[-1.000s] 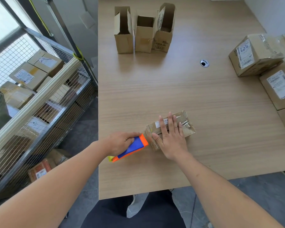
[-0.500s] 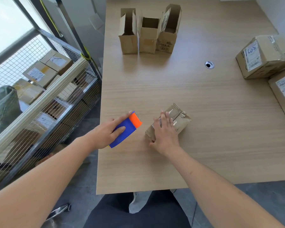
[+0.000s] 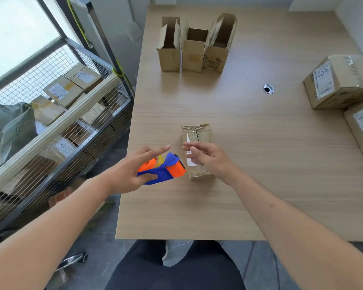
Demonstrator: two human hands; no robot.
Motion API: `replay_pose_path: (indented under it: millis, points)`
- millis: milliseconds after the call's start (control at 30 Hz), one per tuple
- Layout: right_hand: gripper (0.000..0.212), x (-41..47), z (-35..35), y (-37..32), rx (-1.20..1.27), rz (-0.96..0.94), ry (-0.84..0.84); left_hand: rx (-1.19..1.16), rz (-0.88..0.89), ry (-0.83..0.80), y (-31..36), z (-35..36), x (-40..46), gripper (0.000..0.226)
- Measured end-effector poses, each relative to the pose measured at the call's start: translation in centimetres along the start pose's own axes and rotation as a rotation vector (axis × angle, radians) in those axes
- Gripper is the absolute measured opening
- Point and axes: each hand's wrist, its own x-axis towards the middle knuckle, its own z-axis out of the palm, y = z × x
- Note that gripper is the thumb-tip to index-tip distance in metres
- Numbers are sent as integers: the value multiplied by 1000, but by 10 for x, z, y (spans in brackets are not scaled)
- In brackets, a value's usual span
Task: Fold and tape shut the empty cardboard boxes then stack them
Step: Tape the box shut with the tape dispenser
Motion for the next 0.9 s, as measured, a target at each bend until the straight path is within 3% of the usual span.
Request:
replay_pose_path:
  millis: [267,533,733,900]
  points:
    - [26,-19,-11,-26,133,26,-246,15,98,34,36,3,0,93]
    - [17,-39,-25,-43,149,21,-272,41,157,59,65,5,-10,88]
    - [25,-51,-39,-58,110,-18,-304,74,185,105,84,-1,-15,90]
    - [22,-53,-44,-68,78,-55,-228,104,209,120,96,-5,-15,89]
